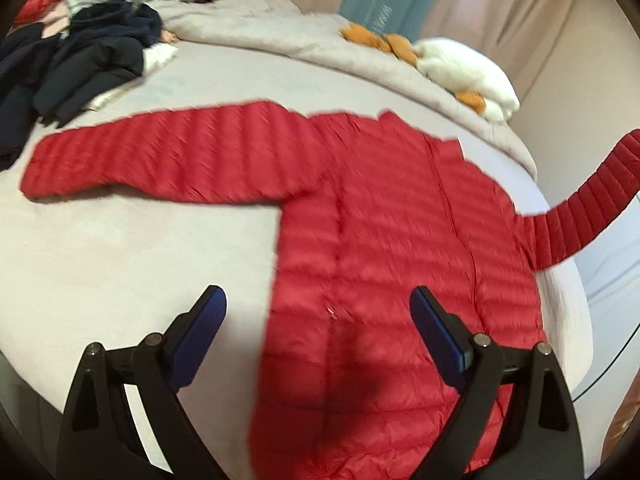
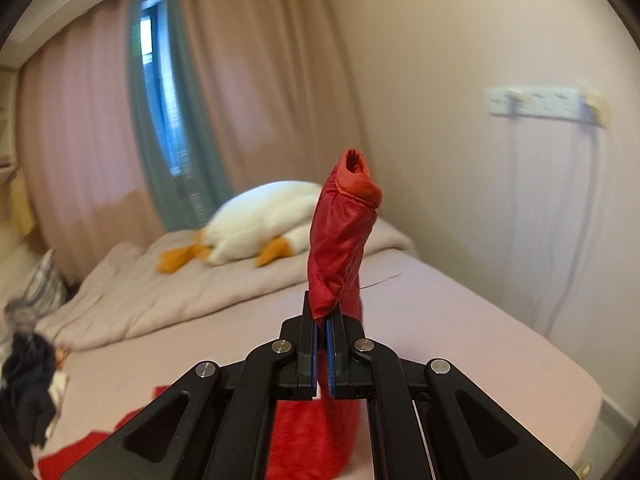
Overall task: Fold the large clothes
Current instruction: 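Carry the held sleeve across the jacket body and release it with the right gripper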
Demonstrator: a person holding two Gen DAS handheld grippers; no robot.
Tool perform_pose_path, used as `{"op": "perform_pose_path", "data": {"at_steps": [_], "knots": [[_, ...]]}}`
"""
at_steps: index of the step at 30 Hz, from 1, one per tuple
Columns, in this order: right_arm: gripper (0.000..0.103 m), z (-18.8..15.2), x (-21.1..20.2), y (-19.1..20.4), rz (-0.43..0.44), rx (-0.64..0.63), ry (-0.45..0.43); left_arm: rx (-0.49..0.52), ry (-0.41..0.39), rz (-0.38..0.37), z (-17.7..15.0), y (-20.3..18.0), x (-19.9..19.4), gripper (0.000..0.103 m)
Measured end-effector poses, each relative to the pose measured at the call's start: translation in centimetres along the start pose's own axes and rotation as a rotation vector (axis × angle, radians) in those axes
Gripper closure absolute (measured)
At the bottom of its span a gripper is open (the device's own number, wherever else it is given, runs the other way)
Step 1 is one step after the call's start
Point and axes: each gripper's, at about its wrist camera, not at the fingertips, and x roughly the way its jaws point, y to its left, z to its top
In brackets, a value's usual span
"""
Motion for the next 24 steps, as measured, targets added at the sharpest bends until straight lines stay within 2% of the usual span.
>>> {"op": "perform_pose_path", "data": {"at_steps": [5,12,24], "knots": [[0.098,-0.7,0.7,5.1,0.129,-0.095,0.042,-0.050,-0.055,0.041,0.7,1.6,-2.0,0.009],[0.098,-3.4,2.0,11.4,0.277,-0.219,0.127,-0.076,-0.070,0.091,1.2,3.0,-3.0,0.008],[0.098,-13.4,5.5,22.5,0.479,-0.458,0.391,-0.096,-0.049,0.129,1.3,4.0,-3.6,0.008]]}}
